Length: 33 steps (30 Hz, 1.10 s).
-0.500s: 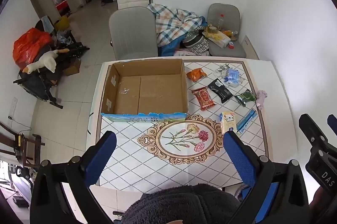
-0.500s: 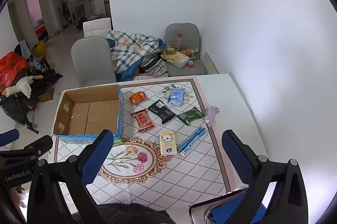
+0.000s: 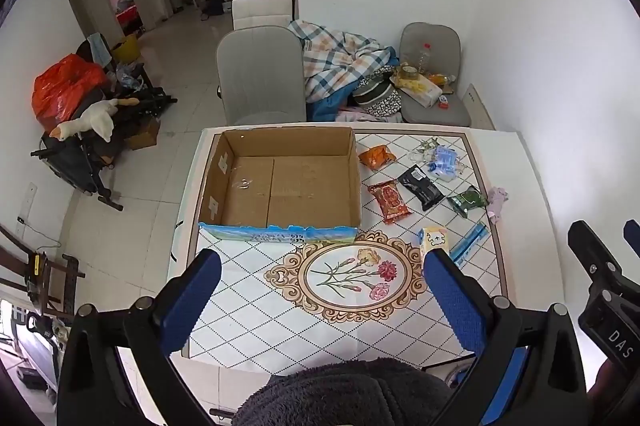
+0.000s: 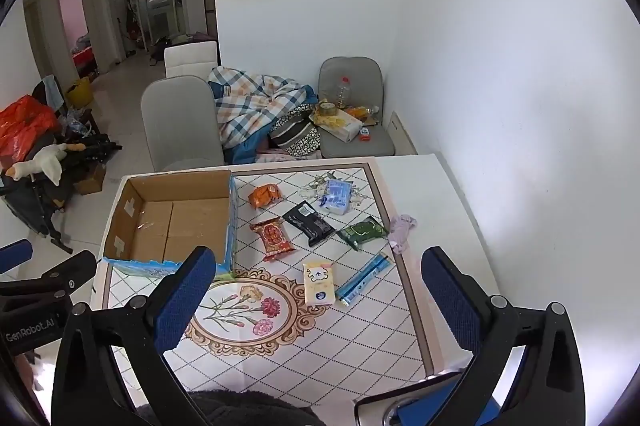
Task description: Organize soft objects
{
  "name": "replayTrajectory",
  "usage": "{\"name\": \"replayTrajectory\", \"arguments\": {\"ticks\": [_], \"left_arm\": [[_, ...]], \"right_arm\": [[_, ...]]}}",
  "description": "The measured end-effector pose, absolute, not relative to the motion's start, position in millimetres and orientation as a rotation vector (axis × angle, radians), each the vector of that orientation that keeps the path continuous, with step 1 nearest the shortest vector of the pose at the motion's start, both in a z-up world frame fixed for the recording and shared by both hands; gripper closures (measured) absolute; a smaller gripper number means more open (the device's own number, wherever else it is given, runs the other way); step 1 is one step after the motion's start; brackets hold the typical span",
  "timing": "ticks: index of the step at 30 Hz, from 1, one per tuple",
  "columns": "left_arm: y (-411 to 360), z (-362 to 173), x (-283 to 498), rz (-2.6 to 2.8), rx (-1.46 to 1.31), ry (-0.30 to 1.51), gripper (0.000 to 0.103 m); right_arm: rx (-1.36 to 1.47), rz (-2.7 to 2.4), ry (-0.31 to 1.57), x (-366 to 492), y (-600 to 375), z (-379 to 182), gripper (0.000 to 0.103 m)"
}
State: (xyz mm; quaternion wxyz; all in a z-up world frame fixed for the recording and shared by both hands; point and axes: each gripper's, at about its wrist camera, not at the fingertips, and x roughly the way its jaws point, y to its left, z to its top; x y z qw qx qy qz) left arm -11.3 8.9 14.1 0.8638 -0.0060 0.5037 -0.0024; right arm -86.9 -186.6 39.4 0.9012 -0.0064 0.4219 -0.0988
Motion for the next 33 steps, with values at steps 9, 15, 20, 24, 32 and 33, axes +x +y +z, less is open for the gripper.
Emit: {"name": "replayTrajectory", "arguments": {"ticks": [9, 15, 20, 24, 32, 33], "left_arm": [[6.2, 15.7, -5.7, 0.001, -0.014, 1.054, 0.000], [6.8, 15.4, -7.2, -0.003, -0.015, 1.046, 0.000], [6.3, 16.5, -6.3, -0.004, -0.014, 1.042, 0.000], [7.2, 15.9, -4.9, -0.002, -0.010, 1.043, 0.000], [10.8, 12.7, -4.0, -0.001, -0.012, 1.055, 0.000], [11.8, 12.5, -4.2, -0.001, -0.015, 1.056, 0.000]], "right_arm": [[-0.008, -0.205, 0.864, -87.9, -188.6, 39.2, 0.000], [-0.010, -0.206, 0.861, -85.8, -187.2, 40.5, 0.000], [-0.004, -0.209, 0.856, -84.1, -187.1, 41.5, 0.000], [-0.005, -0.210, 0.855, -83.6, -184.2, 41.6, 0.000], [-0.006, -0.203, 0.857, -82.1, -179.7, 41.8, 0.000], [-0.004, -0.203, 0.860, -81.5, -179.9, 42.1, 0.000]]}}
